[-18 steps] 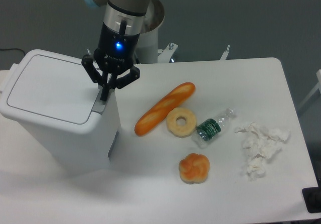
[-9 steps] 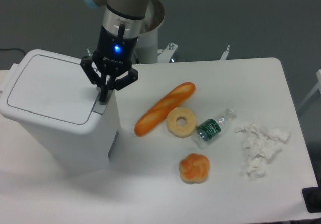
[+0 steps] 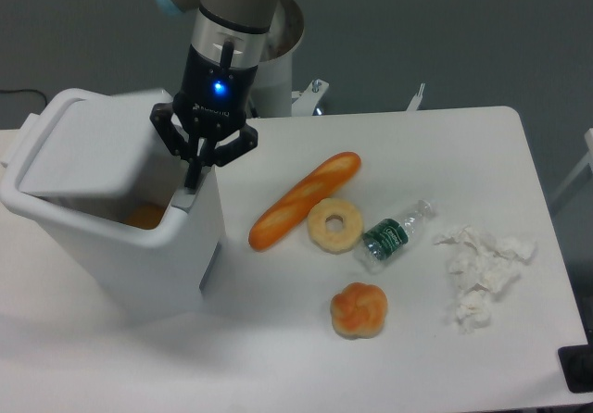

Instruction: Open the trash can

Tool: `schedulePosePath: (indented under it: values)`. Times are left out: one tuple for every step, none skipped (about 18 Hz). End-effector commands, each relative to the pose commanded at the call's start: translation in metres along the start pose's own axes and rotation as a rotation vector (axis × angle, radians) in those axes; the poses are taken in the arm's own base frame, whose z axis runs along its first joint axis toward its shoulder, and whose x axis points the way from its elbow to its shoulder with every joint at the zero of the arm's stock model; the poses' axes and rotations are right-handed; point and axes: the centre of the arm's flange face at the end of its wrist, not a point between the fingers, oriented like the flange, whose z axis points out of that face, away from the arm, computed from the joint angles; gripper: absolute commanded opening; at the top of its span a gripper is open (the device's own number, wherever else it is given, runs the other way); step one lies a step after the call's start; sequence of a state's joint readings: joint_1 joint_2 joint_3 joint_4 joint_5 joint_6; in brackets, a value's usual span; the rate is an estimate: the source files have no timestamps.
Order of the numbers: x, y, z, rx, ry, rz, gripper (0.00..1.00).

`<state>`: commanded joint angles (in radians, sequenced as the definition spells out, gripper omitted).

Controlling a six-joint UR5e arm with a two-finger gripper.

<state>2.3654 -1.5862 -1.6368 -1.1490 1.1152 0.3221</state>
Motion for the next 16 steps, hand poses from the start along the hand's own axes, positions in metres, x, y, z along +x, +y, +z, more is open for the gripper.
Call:
schedulePosePath:
  values:
    - [0.000, -0.001, -0.001, 0.003, 0.001, 0.001, 0.00]
    - [0.000, -0.002, -0.003, 0.007, -0.001, 0.002, 0.00]
    - [0.000, -0.004, -0.006, 0.015, 0.000, 0.002, 0.01]
    - [0.000, -0.008, -0.011, 0.027, 0.004, 0.005, 0.05]
    - [-0.001, -0.012, -0.017, 0.040, 0.005, 0.007, 0.14]
    - [-0.001, -0.014, -0.019, 0.046, 0.002, 0.010, 0.24]
    - [-0.005, -0.015, -0.021, 0.049, -0.001, 0.006, 0.38]
    - [-0.011, -0.015, -0.021, 0.049, -0.007, -0.002, 0.52]
    - [-0.019, -0.015, -0.022, 0.049, -0.013, -0.012, 0.59]
    - [-0.032, -0.014, -0.021, 0.049, -0.020, -0.032, 0.69]
    - [-0.048, -0.015, -0.014, 0.037, -0.027, -0.053, 0.95]
    - [-0.060, -0.015, -0.006, 0.024, -0.035, -0.066, 1.00]
    - [-0.071, -0.015, -0.001, 0.014, -0.051, -0.078, 1.00]
    - [-0.087, -0.013, 0.001, -0.002, -0.083, -0.098, 1.00]
    - [-0.111, -0.011, 0.003, -0.021, -0.128, -0.120, 1.00]
    - [-0.135, -0.011, 0.005, -0.040, -0.166, -0.139, 1.00]
